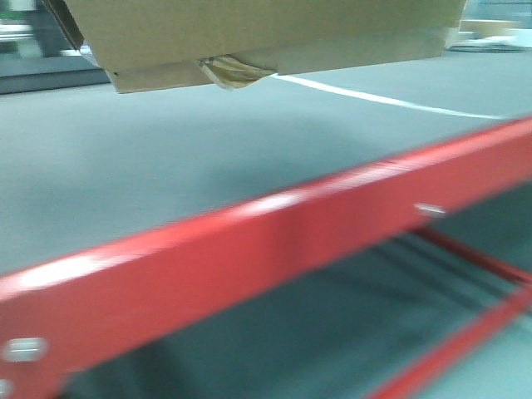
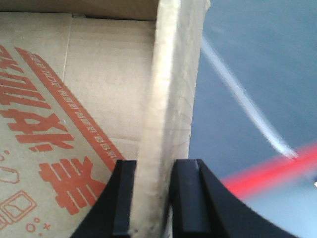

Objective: Stack two boxes on right shelf middle
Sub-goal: 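Carry the held boxes while the base drives to the steel shelf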

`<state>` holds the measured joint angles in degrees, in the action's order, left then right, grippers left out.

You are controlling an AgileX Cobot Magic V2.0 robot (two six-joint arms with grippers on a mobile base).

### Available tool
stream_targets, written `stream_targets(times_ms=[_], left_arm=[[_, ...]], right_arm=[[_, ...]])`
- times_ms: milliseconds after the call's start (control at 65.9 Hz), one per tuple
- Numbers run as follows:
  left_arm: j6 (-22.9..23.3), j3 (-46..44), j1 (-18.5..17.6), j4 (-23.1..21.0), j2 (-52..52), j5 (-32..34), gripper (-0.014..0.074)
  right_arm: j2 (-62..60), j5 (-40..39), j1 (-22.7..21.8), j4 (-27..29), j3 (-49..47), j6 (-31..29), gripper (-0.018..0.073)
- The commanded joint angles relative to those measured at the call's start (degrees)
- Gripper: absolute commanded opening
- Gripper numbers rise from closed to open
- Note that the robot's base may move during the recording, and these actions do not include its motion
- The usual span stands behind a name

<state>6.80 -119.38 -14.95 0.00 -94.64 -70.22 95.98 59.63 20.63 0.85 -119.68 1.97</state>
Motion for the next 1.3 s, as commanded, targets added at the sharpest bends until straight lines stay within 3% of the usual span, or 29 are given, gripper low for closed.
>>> stream_targets(times_ms=[0,1289], left_arm=[[-0.20,-0.62,-0.02,-1.70,0.63,1.18,-0.0111],[-0.20,-0.62,-0.02,0.62,0.63,1.17,-0.0111]], right_arm=[[-1.08,-5.37,-0.16,1.12,-0.90,0.09,-0.0154],[-1.08,-5.37,-0.16,1.12,-0.90,0.09,-0.0154]])
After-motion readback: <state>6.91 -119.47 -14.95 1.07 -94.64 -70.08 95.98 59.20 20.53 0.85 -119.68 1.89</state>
